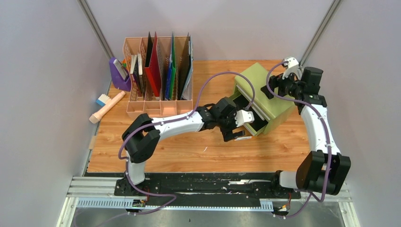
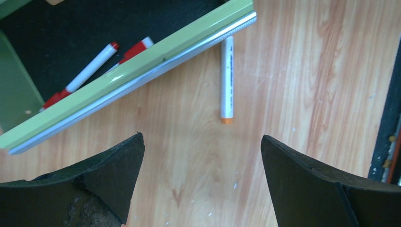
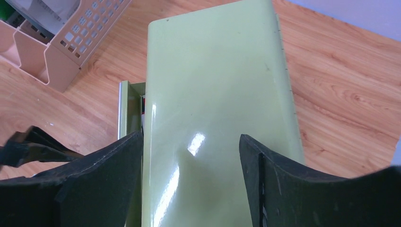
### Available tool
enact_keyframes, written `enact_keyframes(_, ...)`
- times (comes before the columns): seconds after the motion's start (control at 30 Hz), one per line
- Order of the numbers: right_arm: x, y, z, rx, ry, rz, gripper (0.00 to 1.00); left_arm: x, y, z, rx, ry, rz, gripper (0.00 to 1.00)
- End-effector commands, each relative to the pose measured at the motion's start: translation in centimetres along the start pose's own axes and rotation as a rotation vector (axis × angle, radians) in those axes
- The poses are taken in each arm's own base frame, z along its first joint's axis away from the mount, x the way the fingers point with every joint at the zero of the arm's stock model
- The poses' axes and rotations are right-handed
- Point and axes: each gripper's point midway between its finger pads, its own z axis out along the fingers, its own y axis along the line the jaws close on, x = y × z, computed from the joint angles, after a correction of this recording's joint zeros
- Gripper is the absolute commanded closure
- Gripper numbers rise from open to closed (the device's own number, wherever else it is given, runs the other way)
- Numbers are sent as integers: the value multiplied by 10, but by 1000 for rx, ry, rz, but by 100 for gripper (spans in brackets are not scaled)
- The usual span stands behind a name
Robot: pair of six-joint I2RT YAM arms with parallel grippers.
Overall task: Organize the desk
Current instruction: Place the stationery in the drawer, then pick up the stationery from the center of the board.
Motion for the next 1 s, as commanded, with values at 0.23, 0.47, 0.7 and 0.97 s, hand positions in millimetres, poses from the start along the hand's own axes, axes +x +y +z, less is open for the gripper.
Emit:
enact_keyframes(0.23,-12,4,-18,-15,-66,35,24,-15,-22,40,78,-30,-87,2)
enact_keyframes(0.47,-7,4,-14,-27,-54,47,24,-1,-21,59,57,13,-87,12)
enact_keyframes(0.7,-5,4,-12,-33,-49,50,23,12,-20,70,33,50,-76,29)
enact_keyframes(0.97,1,3,-9,-41,-37,61,23,21,-25,76,36,84,-50,45)
